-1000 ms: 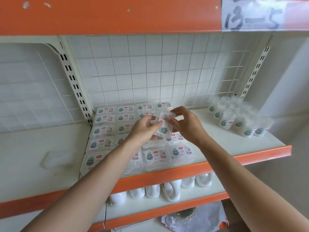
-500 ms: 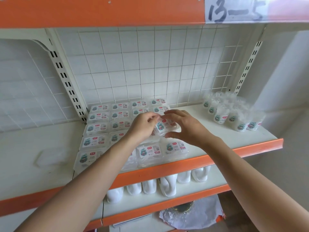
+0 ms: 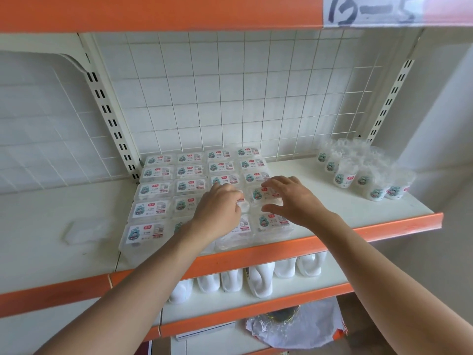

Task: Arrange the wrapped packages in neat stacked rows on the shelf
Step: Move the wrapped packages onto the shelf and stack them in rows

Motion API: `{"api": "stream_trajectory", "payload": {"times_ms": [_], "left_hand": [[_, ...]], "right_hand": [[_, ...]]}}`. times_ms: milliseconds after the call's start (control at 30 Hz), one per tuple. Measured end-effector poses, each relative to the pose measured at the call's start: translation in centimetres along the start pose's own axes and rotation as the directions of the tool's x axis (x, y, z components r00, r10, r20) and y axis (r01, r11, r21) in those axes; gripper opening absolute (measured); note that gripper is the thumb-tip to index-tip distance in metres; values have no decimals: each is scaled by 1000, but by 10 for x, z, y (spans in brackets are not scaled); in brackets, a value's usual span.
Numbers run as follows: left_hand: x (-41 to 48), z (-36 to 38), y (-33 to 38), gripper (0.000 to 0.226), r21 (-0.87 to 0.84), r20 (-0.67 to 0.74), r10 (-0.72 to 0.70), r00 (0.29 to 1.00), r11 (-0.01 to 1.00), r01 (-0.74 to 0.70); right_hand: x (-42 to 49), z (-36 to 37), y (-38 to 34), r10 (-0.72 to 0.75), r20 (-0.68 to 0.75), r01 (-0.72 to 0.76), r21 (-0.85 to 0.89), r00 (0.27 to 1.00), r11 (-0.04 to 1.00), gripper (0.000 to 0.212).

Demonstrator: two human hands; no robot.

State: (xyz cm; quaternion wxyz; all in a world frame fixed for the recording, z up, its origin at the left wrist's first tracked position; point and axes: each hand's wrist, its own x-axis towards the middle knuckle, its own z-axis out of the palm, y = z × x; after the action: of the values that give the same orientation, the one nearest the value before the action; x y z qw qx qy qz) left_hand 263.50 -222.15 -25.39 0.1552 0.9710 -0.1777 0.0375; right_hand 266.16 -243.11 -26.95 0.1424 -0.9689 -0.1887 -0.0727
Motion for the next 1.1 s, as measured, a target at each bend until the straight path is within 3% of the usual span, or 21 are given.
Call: {"api": "stream_trajectory", "payload": {"times_ms": [367,667,800,933,1100], "left_hand": [[-1,0,0,34,16,-13,16,1000,1000,-16],[-20,-37,-35,37,14,-141,-13,990,1000,15],[-43,-61,-84,35,38,-176,-69,982,996,77],[-70,-83,-137,39,46,-198,-170,965,982,182],[-107,-95,-209,46,45,-95,-348,933,935,353]], "right_hand": [[-6,3,-10,-10,11,12,-109,1000,994,64],[18,-1,-67,-100,-19,98,-99,995,990,69],[40,12,-121,-161,-7,160,-70,987,985,80],[58,29,-174,-222,32,224,-73,975,972,68],[76,49,-232,-282,87,287,-59,956,956,65]]}}
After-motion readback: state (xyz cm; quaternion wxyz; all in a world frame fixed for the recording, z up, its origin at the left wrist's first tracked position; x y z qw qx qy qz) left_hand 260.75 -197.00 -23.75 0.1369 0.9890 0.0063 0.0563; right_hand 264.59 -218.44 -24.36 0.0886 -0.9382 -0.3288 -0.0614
